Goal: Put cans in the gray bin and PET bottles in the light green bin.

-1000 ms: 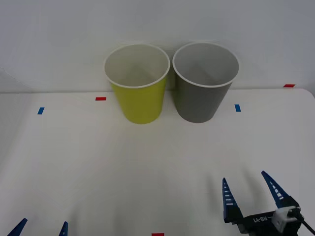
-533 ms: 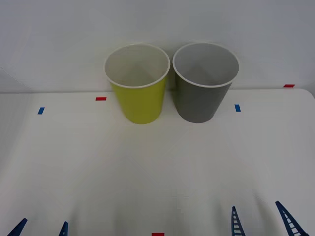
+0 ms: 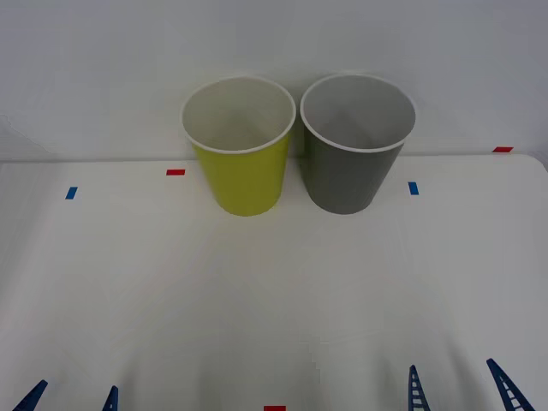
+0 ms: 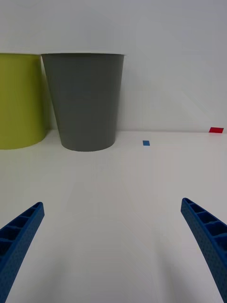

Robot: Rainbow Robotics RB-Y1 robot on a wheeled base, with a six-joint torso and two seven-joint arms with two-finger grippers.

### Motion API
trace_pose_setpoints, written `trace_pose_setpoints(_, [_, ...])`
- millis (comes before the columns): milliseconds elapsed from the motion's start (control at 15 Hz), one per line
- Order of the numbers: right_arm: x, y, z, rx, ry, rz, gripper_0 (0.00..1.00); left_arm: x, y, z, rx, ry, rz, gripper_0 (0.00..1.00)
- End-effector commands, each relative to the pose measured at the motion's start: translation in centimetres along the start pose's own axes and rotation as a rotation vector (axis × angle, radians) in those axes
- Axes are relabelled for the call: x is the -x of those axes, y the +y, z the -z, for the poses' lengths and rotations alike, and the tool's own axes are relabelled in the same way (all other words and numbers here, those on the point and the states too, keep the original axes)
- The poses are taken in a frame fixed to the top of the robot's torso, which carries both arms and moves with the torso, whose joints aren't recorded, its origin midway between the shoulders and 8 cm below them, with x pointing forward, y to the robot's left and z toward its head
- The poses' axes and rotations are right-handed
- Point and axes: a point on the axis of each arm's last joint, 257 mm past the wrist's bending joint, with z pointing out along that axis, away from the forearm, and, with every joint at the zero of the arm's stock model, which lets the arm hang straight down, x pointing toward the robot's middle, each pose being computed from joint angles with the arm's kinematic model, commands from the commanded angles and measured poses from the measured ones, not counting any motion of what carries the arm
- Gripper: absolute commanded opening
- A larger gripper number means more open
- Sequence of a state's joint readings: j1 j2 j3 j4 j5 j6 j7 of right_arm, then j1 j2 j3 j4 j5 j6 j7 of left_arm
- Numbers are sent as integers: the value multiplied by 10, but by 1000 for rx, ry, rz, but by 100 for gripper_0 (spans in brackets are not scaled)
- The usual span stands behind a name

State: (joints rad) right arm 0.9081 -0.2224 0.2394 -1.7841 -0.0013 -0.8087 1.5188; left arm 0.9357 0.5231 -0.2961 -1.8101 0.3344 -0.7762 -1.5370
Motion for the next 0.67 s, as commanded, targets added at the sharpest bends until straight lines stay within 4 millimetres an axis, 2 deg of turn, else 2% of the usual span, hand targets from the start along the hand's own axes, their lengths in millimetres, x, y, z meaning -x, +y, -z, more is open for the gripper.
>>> trace_pose_setpoints(67, [0,0,0,0,0,0,100,0,0,0,0,0,0,100])
trace_pose_setpoints(667, [0,0,0,0,0,0,100,0,0,0,0,0,0,100])
